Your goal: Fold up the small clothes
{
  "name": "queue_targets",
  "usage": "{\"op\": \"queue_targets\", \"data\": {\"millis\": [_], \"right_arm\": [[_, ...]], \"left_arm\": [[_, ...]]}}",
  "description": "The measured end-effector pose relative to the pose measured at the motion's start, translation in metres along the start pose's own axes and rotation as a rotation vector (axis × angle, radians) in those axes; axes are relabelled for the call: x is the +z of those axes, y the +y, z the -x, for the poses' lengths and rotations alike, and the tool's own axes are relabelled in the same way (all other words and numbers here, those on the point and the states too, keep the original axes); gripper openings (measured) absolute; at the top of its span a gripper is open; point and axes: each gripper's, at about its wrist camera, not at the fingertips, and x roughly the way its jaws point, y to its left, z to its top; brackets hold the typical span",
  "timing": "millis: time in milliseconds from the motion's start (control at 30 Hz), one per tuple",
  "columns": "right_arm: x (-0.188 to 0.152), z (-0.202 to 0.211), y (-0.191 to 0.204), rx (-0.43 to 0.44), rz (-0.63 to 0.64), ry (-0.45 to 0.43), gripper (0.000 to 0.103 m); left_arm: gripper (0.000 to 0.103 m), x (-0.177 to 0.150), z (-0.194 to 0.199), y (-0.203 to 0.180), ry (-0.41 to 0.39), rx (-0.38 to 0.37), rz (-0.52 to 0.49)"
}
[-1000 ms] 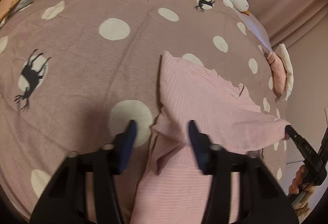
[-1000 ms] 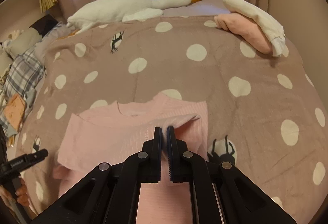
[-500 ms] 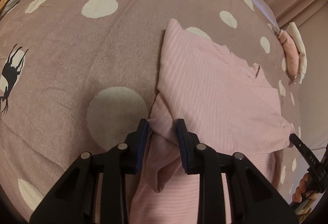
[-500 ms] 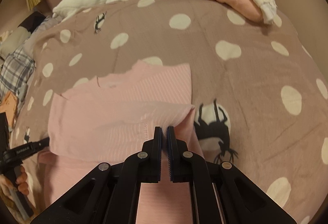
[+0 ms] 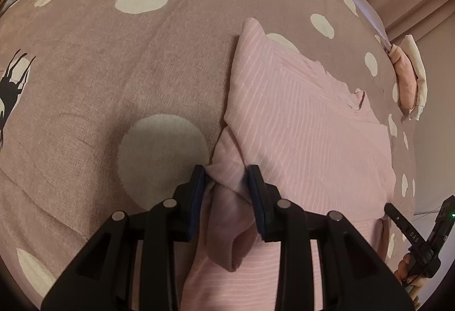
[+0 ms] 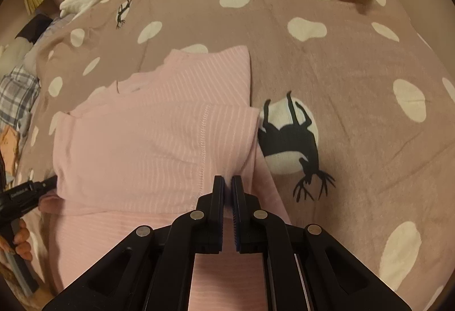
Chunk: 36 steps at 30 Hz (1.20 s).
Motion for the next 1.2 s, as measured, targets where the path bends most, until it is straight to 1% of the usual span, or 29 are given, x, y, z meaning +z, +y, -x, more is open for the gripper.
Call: {"op": "queue_targets", "data": {"millis": [100, 467, 700, 1000, 1200], "right_arm": [[-0.003, -0.004, -0.001, -0.007, -0.011, 0.017, 0.007], [-0.004, -0.004, -0.006, -0.020, -0.039, 0.021, 0.007], [0.004, 0.002, -0.013, -0.010, -0.075, 0.017, 0.007], [0.012, -0.011, -0.009, -0.008, -0.094, 0.046, 0.007], [0.012, -0.012, -0.008, -0.004, -0.081, 0.017, 0.007]], "left_arm": [[0.033, -0.001, 0.000, 0.002, -0.001, -0.008, 0.005], [0.033, -0.002, 0.001, 0.002, -0.005, -0.004, 0.001], [0.033, -0.002, 0.000, 0.001, -0.008, 0.002, -0.003], [0.033, -0.002, -0.001, 0.002, -0.007, 0.000, -0.001], [0.033, -0.001, 0.000, 0.003, -0.004, -0.003, 0.005]]}}
